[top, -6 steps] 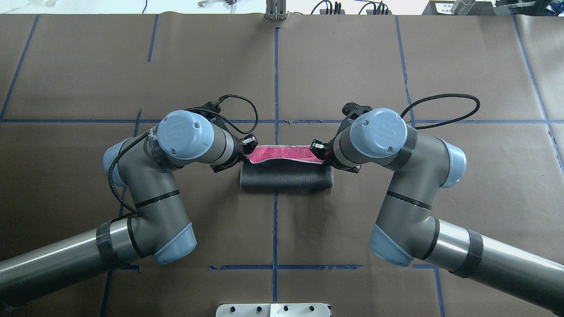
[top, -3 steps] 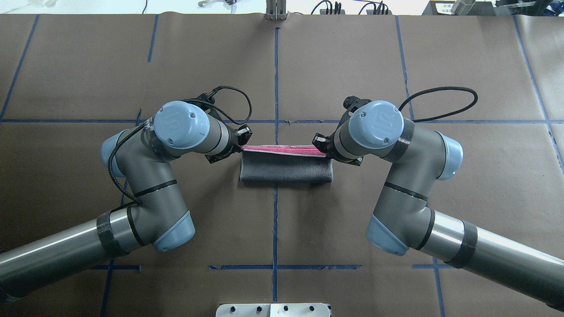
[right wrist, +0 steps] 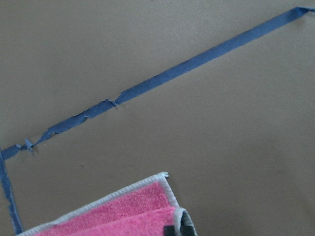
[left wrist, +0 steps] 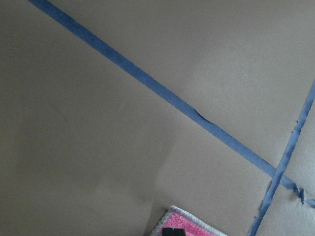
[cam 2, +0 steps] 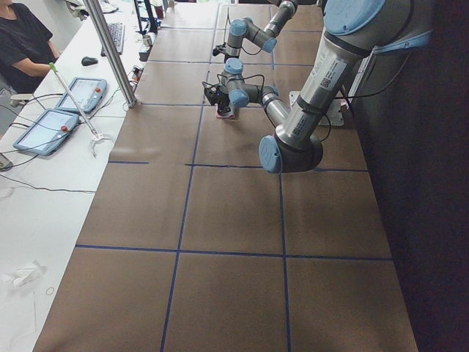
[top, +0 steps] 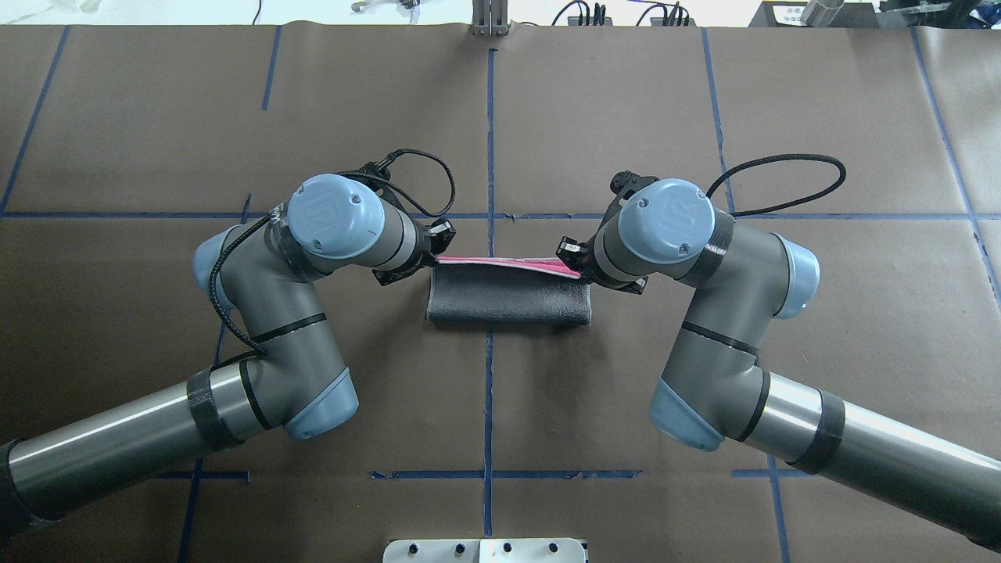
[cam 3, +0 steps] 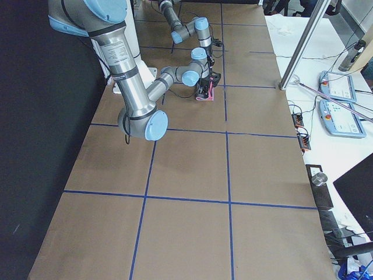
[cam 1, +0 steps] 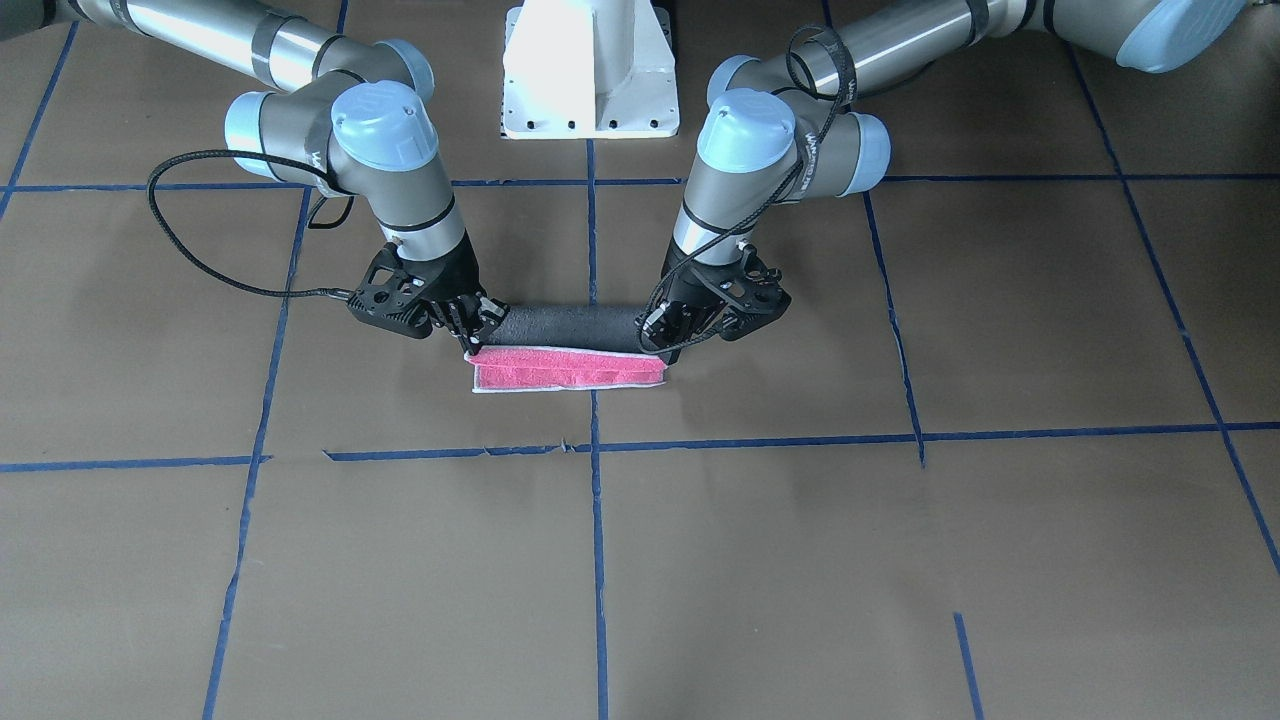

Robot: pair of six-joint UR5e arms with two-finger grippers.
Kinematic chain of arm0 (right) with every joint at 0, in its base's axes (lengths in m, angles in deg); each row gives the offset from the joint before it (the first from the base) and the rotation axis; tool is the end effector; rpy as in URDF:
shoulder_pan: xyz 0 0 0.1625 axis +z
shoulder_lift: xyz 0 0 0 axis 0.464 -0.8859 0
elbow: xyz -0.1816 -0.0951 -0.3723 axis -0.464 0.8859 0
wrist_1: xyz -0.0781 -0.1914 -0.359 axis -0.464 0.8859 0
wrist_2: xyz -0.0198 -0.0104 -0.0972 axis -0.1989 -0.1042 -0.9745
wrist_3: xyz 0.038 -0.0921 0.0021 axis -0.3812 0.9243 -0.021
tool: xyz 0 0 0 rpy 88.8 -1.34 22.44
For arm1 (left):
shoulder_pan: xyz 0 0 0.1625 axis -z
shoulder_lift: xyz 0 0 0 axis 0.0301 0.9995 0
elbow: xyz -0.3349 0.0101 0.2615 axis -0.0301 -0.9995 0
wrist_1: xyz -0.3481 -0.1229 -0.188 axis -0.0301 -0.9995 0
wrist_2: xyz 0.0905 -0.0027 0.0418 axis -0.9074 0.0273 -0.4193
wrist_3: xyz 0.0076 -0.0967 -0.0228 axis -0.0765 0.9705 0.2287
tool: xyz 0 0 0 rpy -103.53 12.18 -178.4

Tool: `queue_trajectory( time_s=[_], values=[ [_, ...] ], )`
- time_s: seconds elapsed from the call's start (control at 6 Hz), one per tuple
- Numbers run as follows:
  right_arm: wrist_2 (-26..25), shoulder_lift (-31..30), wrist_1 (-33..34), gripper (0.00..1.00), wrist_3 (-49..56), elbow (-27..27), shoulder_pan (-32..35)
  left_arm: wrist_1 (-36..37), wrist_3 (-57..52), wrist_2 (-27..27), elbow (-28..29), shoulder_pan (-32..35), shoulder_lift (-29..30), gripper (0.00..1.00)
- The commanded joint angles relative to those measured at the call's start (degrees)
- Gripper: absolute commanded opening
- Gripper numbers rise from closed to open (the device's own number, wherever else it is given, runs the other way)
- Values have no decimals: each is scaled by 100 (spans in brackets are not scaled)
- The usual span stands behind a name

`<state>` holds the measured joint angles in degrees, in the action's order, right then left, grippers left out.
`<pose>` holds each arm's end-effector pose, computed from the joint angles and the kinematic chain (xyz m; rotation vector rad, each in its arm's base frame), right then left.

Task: Fold towel twice with both arms
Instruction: 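Release the folded edge with both grippers and raise them, then grasp the folded towel's ends with the left and right grippers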

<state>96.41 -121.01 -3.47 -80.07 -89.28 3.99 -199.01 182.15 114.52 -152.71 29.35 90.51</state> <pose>-0.5161 -0.4506 0.2970 0.0128 -0.8792 0.4999 0.5600 -0.4730 0.2414 -0.0188 1.0320 -0.6488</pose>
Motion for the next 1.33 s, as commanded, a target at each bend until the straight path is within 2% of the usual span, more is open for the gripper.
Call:
queue_trajectory(
  time_s=[0.0, 0.33, 0.5, 0.67, 1.17],
  values=[
    [0, 18, -7, 56, 2, 14, 27, -96, -12, 0, 76, 12, 46, 45],
    [209, 220, -6, 63, 2, 41, 219, -96, 5, 44, -151, 4, -76, 67],
    [759, 203, -33, 66, 11, 14, 368, -88, 49, 61, -552, -75, -321, 68],
    [956, 141, -33, 66, 11, -151, 448, -70, 528, 62, -826, -249, -558, 69],
    [1072, -61, -24, 68, 11, -399, 475, -78, 779, 27, -610, -550, -526, 69]
  ],
)
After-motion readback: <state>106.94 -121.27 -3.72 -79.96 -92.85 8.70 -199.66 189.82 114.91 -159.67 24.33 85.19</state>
